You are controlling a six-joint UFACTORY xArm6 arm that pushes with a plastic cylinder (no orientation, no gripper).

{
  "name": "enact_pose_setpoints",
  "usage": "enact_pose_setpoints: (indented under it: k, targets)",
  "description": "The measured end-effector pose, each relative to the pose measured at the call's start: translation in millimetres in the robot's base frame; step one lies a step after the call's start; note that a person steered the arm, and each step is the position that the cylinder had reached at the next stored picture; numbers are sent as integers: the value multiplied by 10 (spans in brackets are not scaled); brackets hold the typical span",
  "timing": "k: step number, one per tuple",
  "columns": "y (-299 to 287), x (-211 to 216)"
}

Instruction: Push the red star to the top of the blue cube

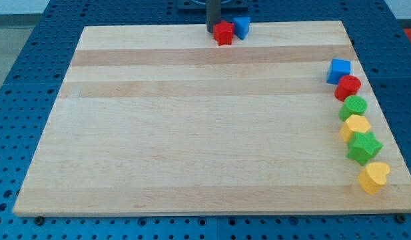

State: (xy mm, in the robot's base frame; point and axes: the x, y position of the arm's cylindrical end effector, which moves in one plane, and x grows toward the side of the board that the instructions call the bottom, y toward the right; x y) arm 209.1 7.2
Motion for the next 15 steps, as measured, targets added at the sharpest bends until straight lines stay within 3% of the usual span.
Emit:
enact_pose_setpoints:
  k: [6,15]
  targets:
    - [303,923]
    - [1189,687]
